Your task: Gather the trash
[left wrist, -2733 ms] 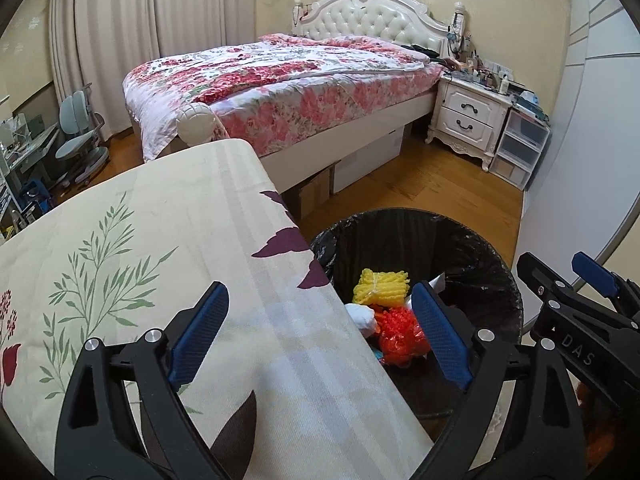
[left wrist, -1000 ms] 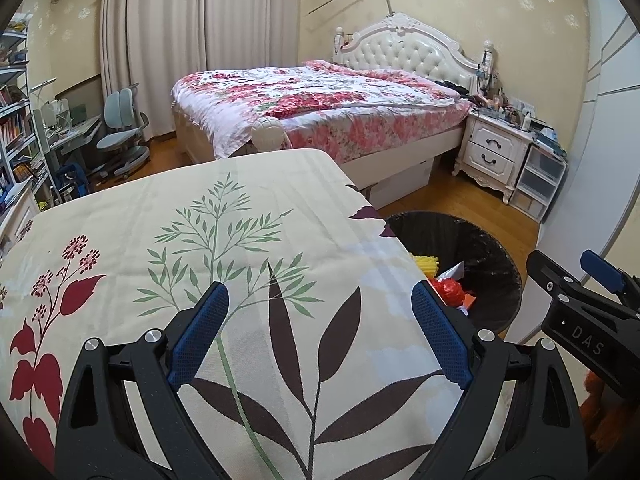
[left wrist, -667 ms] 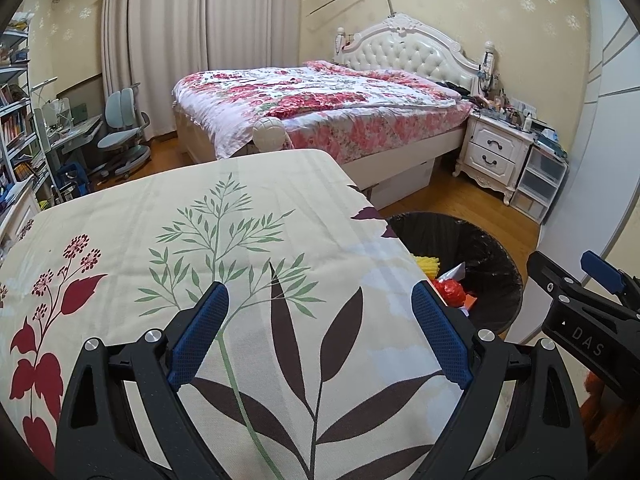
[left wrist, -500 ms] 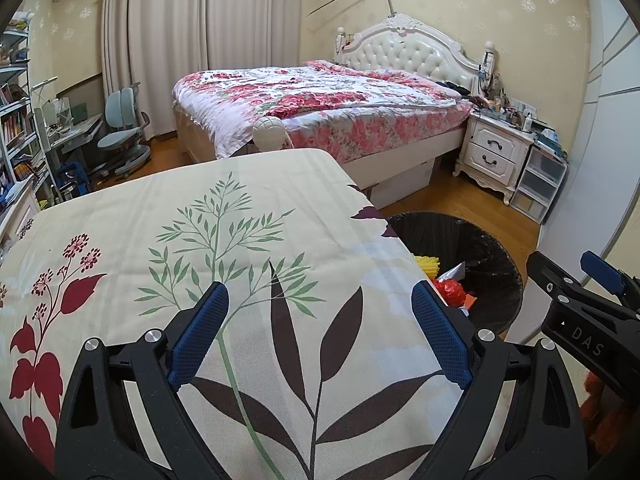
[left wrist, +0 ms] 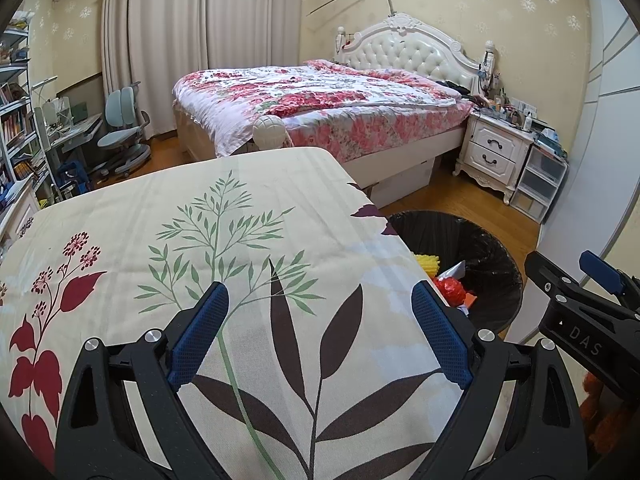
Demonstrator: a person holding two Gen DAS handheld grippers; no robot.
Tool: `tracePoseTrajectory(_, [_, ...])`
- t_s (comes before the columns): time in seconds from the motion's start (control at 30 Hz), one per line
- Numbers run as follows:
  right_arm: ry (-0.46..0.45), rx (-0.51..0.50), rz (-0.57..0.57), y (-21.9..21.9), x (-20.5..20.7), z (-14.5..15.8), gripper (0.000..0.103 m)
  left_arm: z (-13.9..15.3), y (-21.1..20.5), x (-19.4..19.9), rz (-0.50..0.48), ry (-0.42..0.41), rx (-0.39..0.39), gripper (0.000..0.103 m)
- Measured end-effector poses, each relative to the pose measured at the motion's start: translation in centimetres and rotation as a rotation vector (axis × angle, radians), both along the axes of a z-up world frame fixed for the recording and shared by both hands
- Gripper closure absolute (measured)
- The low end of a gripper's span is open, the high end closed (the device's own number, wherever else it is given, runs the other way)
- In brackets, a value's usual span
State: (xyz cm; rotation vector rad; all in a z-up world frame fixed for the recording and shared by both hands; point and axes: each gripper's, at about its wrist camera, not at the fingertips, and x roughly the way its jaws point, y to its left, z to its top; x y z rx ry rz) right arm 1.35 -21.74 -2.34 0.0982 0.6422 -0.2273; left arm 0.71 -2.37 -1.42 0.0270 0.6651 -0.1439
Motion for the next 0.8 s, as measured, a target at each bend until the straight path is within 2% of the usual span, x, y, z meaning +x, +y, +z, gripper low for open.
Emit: tracePoseTrajectory(0.8, [0.000,-0.001,0.000,0.16,-0.03,0.07,0.022,-0.20,0.10,-0.29,0.004,-0.005,0.003,0.012])
